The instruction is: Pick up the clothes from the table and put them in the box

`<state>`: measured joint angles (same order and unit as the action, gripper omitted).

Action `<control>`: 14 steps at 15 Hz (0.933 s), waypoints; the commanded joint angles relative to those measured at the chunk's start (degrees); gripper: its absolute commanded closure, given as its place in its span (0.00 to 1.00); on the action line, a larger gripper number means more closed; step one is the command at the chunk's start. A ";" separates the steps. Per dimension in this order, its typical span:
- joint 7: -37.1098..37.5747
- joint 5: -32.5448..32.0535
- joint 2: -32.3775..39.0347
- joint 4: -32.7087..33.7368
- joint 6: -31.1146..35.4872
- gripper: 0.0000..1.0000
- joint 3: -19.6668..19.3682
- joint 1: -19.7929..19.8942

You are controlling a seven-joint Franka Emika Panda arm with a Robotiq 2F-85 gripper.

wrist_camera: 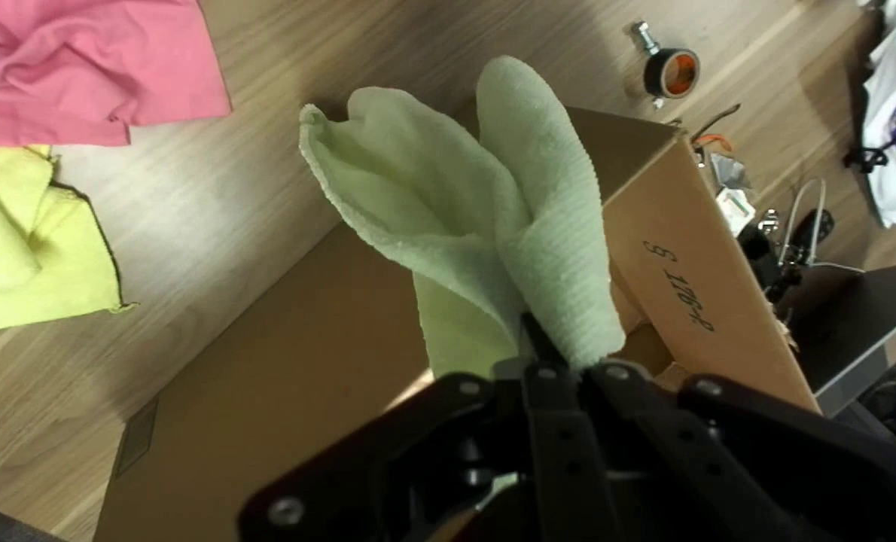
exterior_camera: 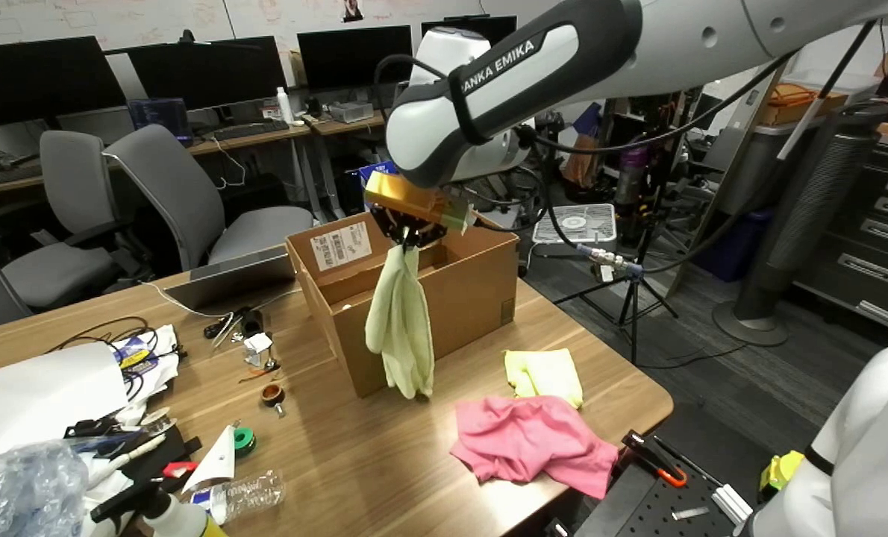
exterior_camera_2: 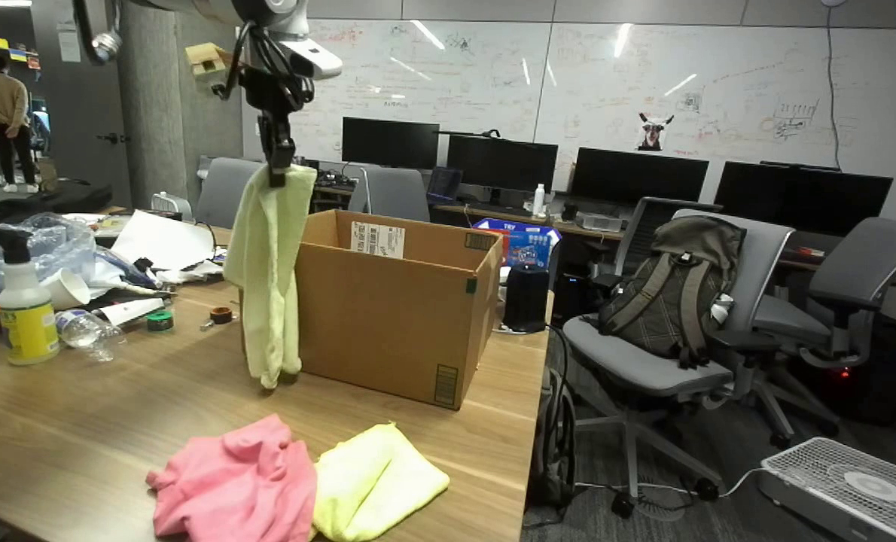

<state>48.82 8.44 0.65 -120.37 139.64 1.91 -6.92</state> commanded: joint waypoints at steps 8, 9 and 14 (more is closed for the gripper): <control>13.86 3.43 -6.58 12.77 -9.06 0.99 4.01 0.65; 15.02 3.75 -6.74 14.23 -10.09 0.99 4.00 0.75; 21.07 4.27 -5.96 21.39 -13.04 0.99 3.63 1.58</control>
<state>66.35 11.58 -6.21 -104.15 129.28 5.26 -6.41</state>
